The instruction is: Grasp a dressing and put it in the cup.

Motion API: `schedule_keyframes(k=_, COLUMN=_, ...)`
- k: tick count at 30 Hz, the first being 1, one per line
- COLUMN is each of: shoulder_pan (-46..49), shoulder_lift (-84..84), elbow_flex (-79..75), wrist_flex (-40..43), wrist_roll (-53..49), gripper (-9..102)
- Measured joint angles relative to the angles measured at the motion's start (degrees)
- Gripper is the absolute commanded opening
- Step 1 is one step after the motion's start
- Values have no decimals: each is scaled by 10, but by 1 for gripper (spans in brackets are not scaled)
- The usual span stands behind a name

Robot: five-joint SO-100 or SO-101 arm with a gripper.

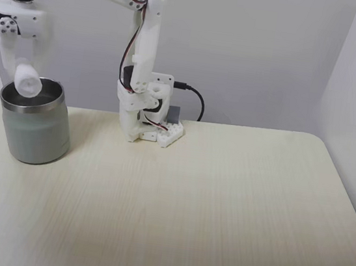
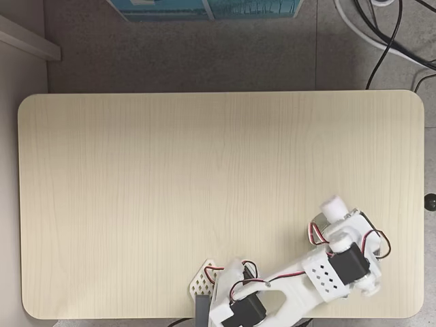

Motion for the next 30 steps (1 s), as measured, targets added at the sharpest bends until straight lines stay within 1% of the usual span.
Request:
schedule_keyframes(k=6, shoulder_pan=42, shoulder_lift=-1, elbow_flex=-36, wrist_flex=0, wrist_roll=-47, gripper=0)
schedule_keyframes(k=11, shoulder_pan=71, shoulder_lift=-1, elbow_flex=-36, wrist_flex=0, wrist_roll=-58, gripper=0)
schedule_keyframes(k=12, shoulder_pan=69, shoulder_lift=-1, elbow_flex=-36, wrist_flex=0, wrist_roll=-62, gripper=2)
schedule_keyframes(k=14, shoulder_pan=76, shoulder_lift=-1, elbow_flex=-36, wrist_flex=0, wrist_roll=-62, gripper=17)
schedule_keyframes(k=15, shoulder_pan=83, shoulder_lift=-1, elbow_flex=-36, wrist_flex=0, wrist_roll=-62, gripper=22)
schedule_keyframes(k=16, shoulder_pan=83, shoulder_lift=-1, elbow_flex=-36, wrist_flex=0, wrist_roll=-62, gripper=23)
schedule_keyframes(k=30, shoulder_pan=91, shoulder_lift=-19, elbow_flex=-36, wrist_flex=0, wrist_roll=-62, gripper=23)
